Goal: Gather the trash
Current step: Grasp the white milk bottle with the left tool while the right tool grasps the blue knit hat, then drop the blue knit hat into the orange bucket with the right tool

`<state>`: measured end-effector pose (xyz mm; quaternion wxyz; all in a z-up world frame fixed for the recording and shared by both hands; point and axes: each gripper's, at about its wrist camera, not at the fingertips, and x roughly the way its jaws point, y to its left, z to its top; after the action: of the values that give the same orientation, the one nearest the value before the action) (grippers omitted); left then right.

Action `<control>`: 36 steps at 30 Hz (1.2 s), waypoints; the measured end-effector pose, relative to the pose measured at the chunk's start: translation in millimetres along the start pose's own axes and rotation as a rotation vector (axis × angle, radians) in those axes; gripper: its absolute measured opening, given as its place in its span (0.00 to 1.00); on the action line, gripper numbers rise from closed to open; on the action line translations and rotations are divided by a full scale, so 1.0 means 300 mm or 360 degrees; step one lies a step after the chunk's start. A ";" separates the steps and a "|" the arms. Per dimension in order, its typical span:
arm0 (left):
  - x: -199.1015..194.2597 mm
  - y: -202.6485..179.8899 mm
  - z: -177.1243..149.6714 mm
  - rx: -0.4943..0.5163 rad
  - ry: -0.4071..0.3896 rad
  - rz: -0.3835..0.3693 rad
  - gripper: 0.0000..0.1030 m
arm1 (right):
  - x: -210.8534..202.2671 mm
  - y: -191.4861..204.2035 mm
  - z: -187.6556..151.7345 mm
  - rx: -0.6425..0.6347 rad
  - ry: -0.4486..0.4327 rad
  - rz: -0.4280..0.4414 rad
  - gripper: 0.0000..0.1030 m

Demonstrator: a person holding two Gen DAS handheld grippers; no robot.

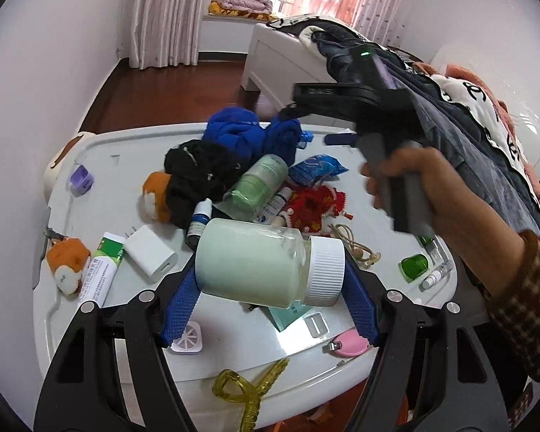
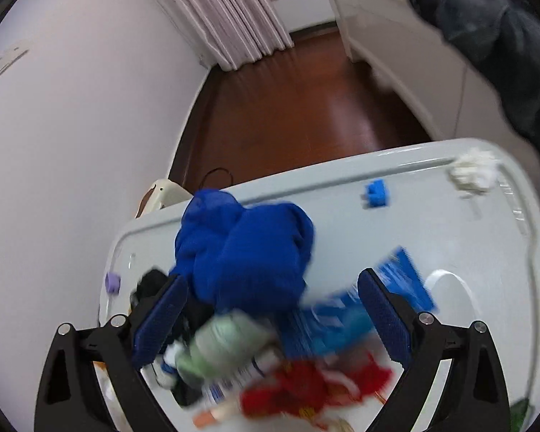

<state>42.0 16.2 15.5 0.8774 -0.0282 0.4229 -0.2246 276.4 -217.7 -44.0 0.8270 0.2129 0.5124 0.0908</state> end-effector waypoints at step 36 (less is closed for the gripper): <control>-0.186 -0.127 -0.145 0.0115 -0.0062 -0.0122 0.68 | -0.859 0.247 -0.425 -0.0665 -0.0364 -0.0025 0.29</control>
<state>-35.3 11.4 37.4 0.8767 -0.0171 0.3961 -0.2725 50.3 -213.5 148.2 0.9064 0.0420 0.3871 0.1638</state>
